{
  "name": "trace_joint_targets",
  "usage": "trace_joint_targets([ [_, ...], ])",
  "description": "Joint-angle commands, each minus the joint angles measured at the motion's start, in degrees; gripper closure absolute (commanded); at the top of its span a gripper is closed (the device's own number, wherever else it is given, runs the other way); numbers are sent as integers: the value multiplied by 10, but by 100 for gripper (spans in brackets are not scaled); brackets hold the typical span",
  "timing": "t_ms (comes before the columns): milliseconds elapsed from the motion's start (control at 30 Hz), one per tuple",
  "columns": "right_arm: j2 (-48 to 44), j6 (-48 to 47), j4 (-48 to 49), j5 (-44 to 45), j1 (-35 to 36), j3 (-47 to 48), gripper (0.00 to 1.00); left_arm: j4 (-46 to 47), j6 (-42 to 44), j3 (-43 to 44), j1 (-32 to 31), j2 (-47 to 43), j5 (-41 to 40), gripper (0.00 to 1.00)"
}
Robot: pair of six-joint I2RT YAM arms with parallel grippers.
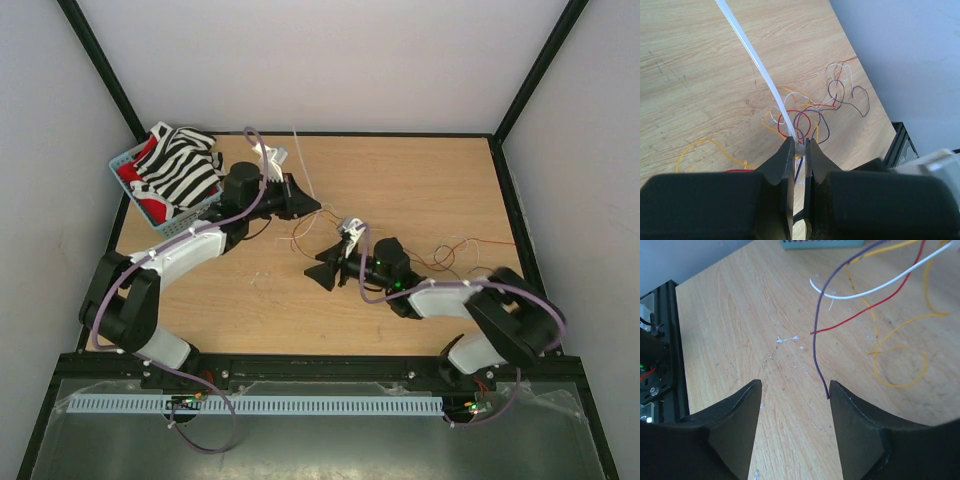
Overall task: Zip-tie the wires
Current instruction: Adjust the cable at the center of the board.
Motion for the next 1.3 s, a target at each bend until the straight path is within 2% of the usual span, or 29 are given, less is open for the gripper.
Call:
trace_joint_targets([
  [0, -125, -64, -153, 71, 0, -24, 30, 4, 9, 14, 13, -23, 16, 100],
  [200, -300, -90, -307, 176, -40, -35, 16, 2, 15, 11, 18, -22, 17, 100],
  [300, -324, -72, -379, 164, -100, 2, 15, 2, 15, 11, 19, -22, 21, 100],
  [433, -306, -64, -405, 133, -157, 52, 18, 0, 12, 12, 18, -23, 29, 100],
  [567, -257, -45, -403, 93, -192, 103, 25, -1, 11, 12, 18, -25, 31, 100],
  [700, -195, -42, -398, 55, -208, 160, 28, -2, 11, 10, 17, -24, 33, 100],
  [867, -126, -69, -409, -2, -212, 214, 40, -3, 10, 9, 17, -26, 35, 100],
  [1133, -65, -77, -399, -134, -213, 231, 41, -4, 11, 11, 16, -27, 35, 100],
  [1267, -66, -85, -399, -157, -213, 220, 40, -5, 13, 12, 16, -25, 34, 100],
])
